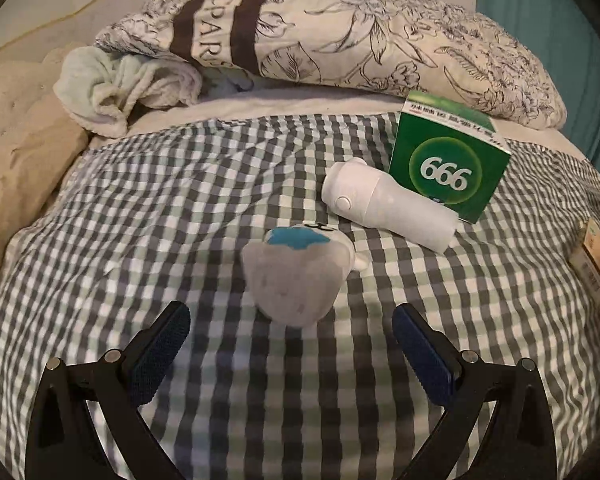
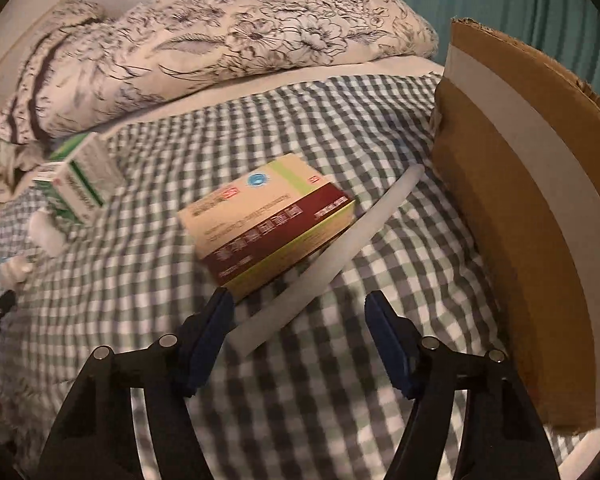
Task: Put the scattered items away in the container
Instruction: 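Grasp the white star plush with the left tool while the right grasps the white plastic strip, then carry the plush and white strip into the cardboard box and release them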
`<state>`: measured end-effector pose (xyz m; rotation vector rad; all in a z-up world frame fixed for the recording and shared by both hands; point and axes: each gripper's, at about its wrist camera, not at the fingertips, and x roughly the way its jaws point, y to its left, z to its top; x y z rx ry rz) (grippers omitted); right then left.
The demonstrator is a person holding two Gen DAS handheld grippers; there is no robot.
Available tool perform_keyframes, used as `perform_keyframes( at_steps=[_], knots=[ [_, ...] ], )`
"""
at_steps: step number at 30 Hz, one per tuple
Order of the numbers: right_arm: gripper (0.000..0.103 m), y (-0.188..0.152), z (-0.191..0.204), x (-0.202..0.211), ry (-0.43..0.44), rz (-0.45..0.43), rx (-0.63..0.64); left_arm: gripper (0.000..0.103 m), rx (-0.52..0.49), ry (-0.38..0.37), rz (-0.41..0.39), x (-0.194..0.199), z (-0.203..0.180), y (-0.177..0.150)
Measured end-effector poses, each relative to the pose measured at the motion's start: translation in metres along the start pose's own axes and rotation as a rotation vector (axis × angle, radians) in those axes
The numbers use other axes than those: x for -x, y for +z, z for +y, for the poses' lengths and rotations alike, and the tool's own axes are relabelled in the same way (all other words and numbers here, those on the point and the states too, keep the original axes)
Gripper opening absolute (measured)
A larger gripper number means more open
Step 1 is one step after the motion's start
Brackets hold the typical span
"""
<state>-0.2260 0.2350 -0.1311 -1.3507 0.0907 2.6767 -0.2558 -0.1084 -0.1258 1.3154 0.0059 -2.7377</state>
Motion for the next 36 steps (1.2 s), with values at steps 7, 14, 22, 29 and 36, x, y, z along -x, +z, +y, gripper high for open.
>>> perform_keyframes(
  at_steps=[7, 14, 22, 29, 36],
  knots=[
    [0.061, 0.005, 0.004, -0.03, -0.019, 0.03, 0.008, 0.103, -0.03, 0.027, 0.001, -0.03, -0.006, 0.008],
    [0.032, 0.002, 0.006, -0.035, -0.041, -0.005, 0.045, 0.081, 0.028, -0.004, 0.018, -0.04, 0.003, 0.017],
    [0.014, -0.001, -0.004, -0.018, 0.004, -0.006, 0.048, 0.05, -0.04, 0.026, 0.008, -0.023, -0.009, 0.009],
    [0.013, -0.005, -0.008, 0.02, 0.027, -0.037, 0.062, 0.05, -0.073, 0.02, -0.022, 0.024, -0.019, 0.006],
    [0.013, -0.001, -0.015, 0.068, 0.073, -0.08, 0.041, 0.05, -0.073, -0.042, -0.058, 0.083, -0.031, 0.007]
  ],
)
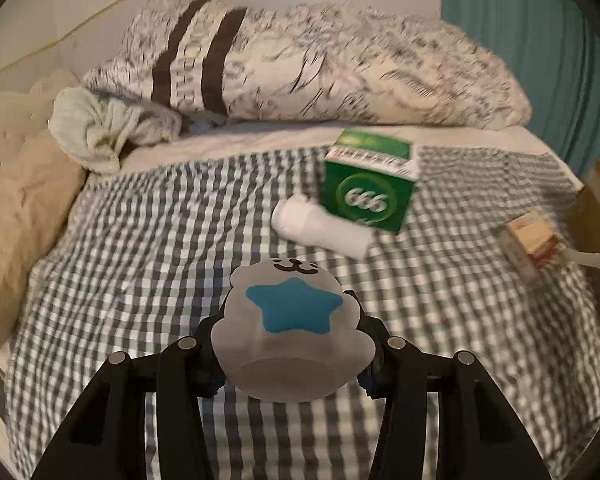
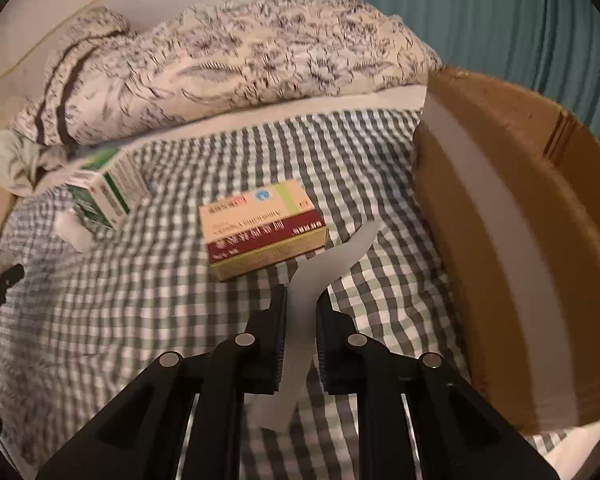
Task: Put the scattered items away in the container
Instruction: 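Carry the plush and white strip into the cardboard box and release them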
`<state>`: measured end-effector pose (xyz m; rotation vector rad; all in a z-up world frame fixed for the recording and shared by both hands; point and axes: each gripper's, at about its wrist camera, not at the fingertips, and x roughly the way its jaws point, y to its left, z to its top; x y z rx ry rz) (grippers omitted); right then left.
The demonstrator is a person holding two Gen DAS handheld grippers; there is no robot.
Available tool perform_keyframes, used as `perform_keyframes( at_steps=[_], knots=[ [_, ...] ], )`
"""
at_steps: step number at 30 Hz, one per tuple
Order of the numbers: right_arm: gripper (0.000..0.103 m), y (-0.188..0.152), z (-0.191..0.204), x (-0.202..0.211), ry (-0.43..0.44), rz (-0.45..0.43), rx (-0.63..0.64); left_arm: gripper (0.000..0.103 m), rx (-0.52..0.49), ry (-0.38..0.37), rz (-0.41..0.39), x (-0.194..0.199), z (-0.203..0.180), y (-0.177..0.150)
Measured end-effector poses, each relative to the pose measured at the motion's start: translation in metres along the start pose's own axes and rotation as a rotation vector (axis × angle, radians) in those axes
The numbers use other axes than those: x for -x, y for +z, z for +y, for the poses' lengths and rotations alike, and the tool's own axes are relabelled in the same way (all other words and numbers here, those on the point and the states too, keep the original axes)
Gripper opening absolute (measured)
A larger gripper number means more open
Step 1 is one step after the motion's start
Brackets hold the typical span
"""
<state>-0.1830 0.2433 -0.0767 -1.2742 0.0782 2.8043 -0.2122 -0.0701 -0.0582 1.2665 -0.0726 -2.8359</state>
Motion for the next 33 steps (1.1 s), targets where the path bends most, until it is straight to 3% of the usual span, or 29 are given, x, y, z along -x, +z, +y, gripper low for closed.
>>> perform_keyframes(
  at_steps=[16, 24, 33],
  knots=[
    [0.013, 0.016, -0.01, 0.143, 0.097, -0.181, 0.037, 0.05, -0.037, -0.125, -0.086, 0.135, -0.058, 0.014],
    [0.013, 0.036, -0.051, 0.194, 0.076, -0.266, 0.053, 0.05, -0.119, -0.227, -0.126, 0.173, -0.143, 0.038],
    [0.013, 0.047, -0.138, 0.194, 0.014, -0.258, -0.017, 0.05, -0.239, -0.36, -0.139, 0.183, -0.265, 0.05]
  ],
)
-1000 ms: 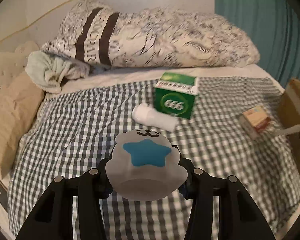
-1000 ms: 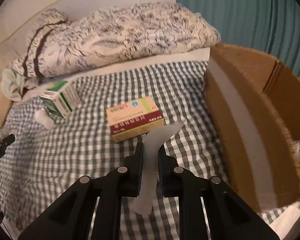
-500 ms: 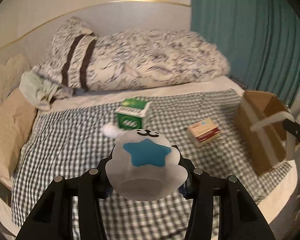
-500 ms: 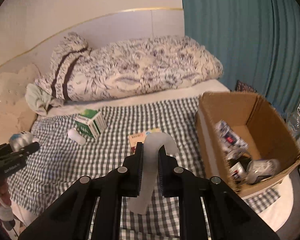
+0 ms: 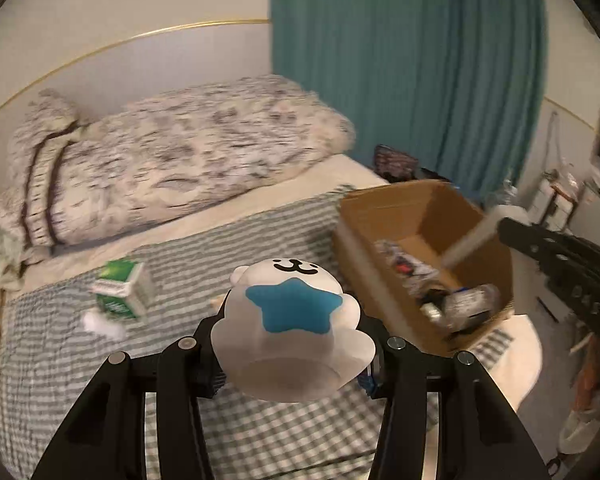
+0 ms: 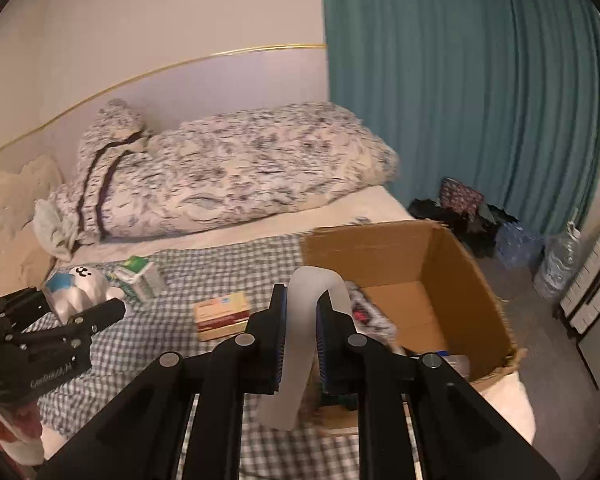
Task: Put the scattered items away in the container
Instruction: 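Carry the plush and white strip into the cardboard box and release them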
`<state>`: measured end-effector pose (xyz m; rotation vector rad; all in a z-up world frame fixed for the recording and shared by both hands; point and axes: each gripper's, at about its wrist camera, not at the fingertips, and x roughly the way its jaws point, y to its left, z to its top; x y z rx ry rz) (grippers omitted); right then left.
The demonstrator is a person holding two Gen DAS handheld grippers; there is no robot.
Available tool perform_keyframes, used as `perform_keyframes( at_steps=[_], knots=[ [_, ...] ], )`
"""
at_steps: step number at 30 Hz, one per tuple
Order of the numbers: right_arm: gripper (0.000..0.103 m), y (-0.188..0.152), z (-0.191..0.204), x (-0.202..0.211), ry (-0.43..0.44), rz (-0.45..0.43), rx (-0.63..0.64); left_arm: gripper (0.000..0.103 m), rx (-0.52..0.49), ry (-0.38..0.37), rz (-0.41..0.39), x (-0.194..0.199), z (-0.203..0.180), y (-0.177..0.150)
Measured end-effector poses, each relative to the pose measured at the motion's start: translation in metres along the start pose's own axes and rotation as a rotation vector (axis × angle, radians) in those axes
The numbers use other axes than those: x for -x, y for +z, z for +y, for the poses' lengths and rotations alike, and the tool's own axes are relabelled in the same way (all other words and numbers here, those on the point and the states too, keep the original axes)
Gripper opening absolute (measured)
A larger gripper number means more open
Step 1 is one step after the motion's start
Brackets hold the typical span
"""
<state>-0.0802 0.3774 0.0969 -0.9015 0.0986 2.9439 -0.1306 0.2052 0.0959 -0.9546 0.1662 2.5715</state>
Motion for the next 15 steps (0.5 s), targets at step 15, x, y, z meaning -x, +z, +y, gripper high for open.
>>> perform_keyframes(
  at_steps=[15],
  knots=[
    [0.013, -0.021, -0.114, -0.05, -0.06, 0.102, -0.143, 0.05, -0.117, -0.199, 0.074, -0.088, -0.125, 0.013]
  ],
)
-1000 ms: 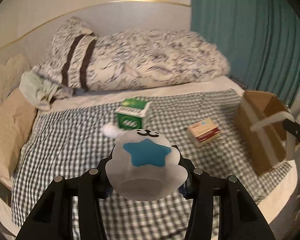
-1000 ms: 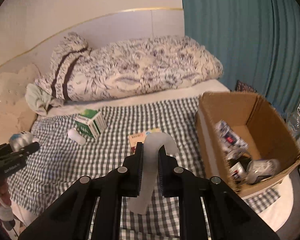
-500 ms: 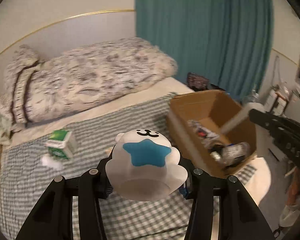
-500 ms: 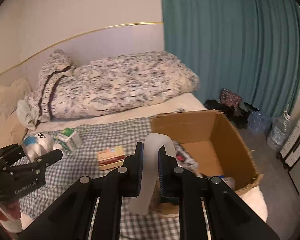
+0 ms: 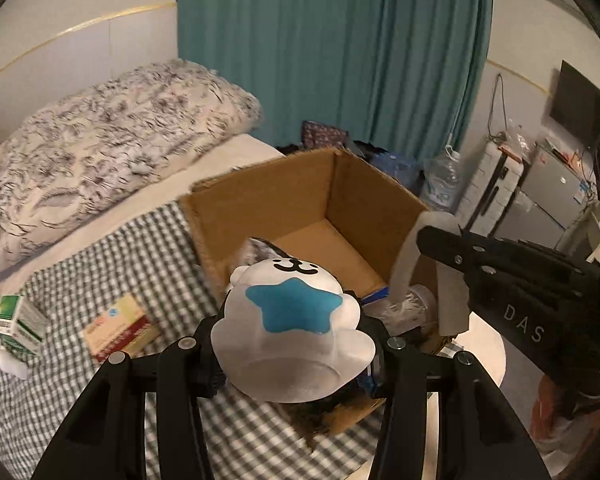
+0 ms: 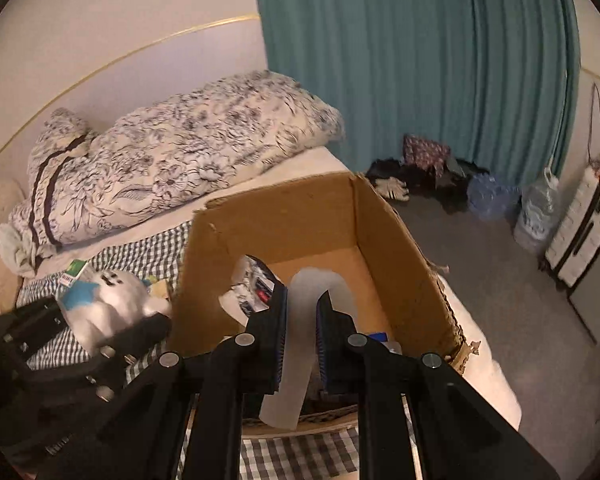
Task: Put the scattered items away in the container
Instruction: 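Carry the plush and white strip into the cardboard box and release them, then move both tools back over the bed toward the remaining items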
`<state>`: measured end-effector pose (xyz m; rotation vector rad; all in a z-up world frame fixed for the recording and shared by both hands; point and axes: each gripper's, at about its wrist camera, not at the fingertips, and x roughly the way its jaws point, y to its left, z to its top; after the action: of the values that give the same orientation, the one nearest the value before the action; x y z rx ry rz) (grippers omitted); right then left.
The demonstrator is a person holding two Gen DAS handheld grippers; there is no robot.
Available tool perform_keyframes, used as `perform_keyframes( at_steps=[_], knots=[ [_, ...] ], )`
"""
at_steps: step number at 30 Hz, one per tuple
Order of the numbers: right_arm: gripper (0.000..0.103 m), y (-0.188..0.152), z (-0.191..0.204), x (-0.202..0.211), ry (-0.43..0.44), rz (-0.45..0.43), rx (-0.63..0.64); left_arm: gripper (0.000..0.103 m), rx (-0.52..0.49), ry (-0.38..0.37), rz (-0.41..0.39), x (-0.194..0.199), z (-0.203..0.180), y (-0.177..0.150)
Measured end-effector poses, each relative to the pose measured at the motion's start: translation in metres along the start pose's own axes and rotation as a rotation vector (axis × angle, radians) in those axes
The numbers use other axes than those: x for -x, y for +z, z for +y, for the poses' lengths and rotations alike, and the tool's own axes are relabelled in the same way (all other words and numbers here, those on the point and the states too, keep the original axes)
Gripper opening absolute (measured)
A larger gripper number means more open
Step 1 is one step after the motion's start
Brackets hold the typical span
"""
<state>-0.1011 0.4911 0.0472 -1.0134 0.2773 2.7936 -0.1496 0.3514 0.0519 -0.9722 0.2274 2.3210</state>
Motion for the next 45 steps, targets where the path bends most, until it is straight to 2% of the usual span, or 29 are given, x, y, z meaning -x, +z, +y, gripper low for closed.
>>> perform_keyframes(
  at_steps=[9, 11, 12, 13, 14, 17, 21, 23, 28, 33, 35, 40, 45],
  knots=[
    [0.013, -0.003, -0.008, -0.022, 0.005, 0.021, -0.011, 0.052, -0.053, 0.002, 0.037, -0.031, -0.015, -0.006],
    [0.028, -0.001, -0.008, -0.024, 0.017, 0.017, -0.028, 0.071, -0.059, -0.018, 0.034, -0.031, -0.016, -0.006],
    [0.038, -0.001, -0.009, -0.024, 0.032, 0.008, -0.046, 0.095, -0.059, -0.028, 0.027, -0.03, -0.015, -0.007],
    [0.065, -0.001, -0.011, -0.022, 0.037, -0.006, -0.066, 0.101, -0.061, -0.025, 0.012, -0.027, -0.015, -0.007],
    [0.085, -0.001, -0.015, -0.019, 0.028, -0.026, -0.091, 0.101, -0.067, -0.015, -0.019, -0.022, -0.016, -0.009],
    [0.087, 0.0, -0.025, -0.007, 0.014, -0.082, -0.144, 0.102, -0.087, 0.011, -0.039, -0.015, -0.014, -0.011],
    [0.087, -0.003, -0.032, -0.005, 0.007, -0.063, -0.16, 0.102, -0.02, 0.051, -0.03, -0.011, 0.001, -0.016],
    [0.087, -0.006, -0.033, -0.005, -0.001, -0.056, -0.164, 0.102, 0.027, 0.055, -0.021, -0.004, 0.015, -0.023],
    [0.087, -0.024, -0.023, -0.002, 0.015, -0.023, -0.155, 0.102, 0.099, 0.127, -0.011, 0.023, 0.044, -0.034],
    [0.087, -0.036, 0.014, 0.018, 0.075, -0.023, -0.116, 0.102, 0.15, 0.206, -0.024, 0.071, 0.067, -0.051],
    [0.087, -0.039, 0.032, 0.03, 0.102, -0.032, -0.092, 0.102, 0.171, 0.271, -0.029, 0.092, 0.079, -0.06],
    [0.087, -0.056, 0.083, 0.056, 0.167, -0.067, -0.035, 0.102, 0.258, 0.367, -0.045, 0.149, 0.118, -0.096],
    [0.092, -0.08, 0.131, 0.066, 0.231, -0.05, -0.002, 0.103, 0.331, 0.443, -0.062, 0.197, 0.163, -0.131]
  ],
)
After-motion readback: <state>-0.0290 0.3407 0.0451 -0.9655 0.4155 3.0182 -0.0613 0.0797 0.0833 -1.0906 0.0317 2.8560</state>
